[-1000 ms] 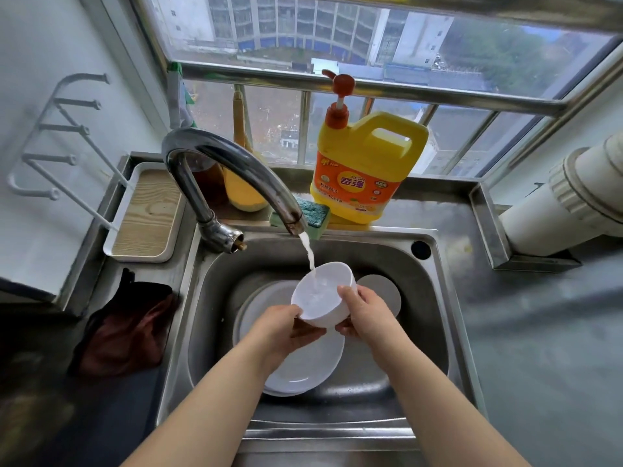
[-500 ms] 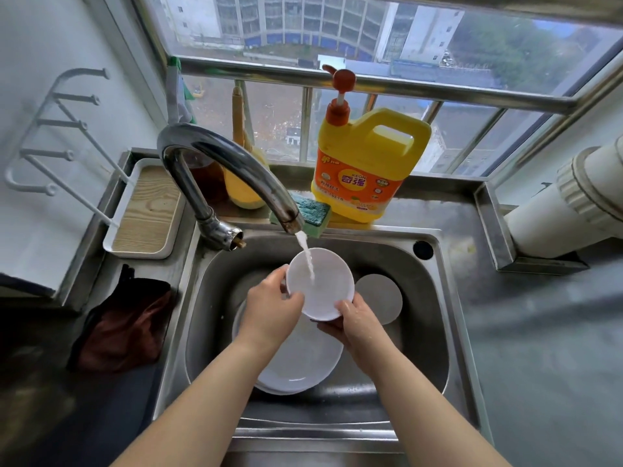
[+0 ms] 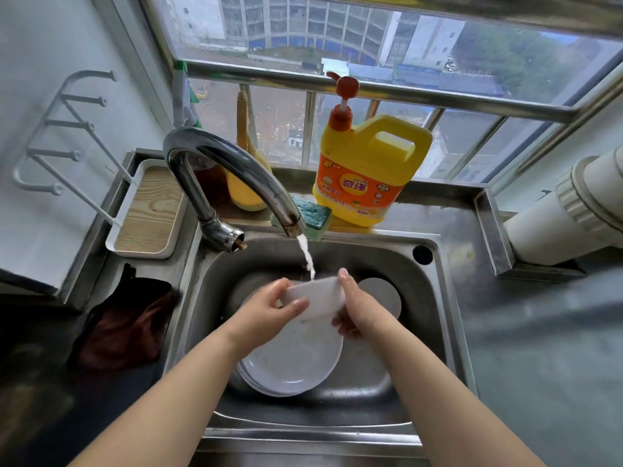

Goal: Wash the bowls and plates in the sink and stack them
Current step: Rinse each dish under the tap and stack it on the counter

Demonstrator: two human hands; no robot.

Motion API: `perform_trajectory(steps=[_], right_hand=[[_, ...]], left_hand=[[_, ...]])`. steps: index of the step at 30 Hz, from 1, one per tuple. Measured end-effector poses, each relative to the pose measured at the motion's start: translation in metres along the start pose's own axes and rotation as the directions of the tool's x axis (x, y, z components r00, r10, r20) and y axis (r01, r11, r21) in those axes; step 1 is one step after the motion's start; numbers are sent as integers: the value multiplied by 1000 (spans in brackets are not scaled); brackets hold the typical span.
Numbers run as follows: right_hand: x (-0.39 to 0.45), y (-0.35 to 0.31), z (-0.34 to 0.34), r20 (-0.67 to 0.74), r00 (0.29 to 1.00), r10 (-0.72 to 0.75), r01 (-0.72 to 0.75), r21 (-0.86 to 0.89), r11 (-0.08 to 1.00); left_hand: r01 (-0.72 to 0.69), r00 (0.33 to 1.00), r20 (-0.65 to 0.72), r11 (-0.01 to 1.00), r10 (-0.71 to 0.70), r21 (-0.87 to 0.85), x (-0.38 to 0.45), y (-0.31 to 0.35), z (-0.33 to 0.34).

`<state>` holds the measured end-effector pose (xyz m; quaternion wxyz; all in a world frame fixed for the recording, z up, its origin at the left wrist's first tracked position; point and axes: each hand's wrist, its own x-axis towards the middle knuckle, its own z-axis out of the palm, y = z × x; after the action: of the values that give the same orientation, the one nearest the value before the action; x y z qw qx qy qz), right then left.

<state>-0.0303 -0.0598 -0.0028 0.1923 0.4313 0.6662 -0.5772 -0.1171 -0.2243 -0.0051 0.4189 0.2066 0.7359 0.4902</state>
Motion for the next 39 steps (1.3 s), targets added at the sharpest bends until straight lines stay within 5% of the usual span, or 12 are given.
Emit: perform_trajectory(steps=[3, 5, 12, 22, 26, 34, 39], right_hand=[[9, 6, -3, -38, 960, -278, 280, 84, 956], [13, 8, -1, -38, 963, -265, 267, 231, 936], [20, -2, 5, -47, 963, -265, 252, 504, 826], [17, -22, 37, 155, 983, 100, -182, 751, 635], [17, -21, 46, 156, 984, 89, -173, 693, 700], [3, -9, 25, 128, 988, 91, -155, 709, 687], [-3, -12, 3, 50, 994, 95, -97, 793, 601]], left_hand=[[195, 981, 76, 875, -181, -444, 6, 3, -1], [244, 969, 99, 803, -227, -544, 11, 7, -1], [192, 961, -53, 789, -273, -583, 16, 9, 5], [34, 898, -376, 889, -227, -456, 0, 0, -2], [7, 873, -411, 848, -264, -530, -5, -1, -4], [225, 869, -200, 722, -453, -655, 0, -2, 7], [208, 907, -108, 655, -408, -726, 7, 4, 22]])
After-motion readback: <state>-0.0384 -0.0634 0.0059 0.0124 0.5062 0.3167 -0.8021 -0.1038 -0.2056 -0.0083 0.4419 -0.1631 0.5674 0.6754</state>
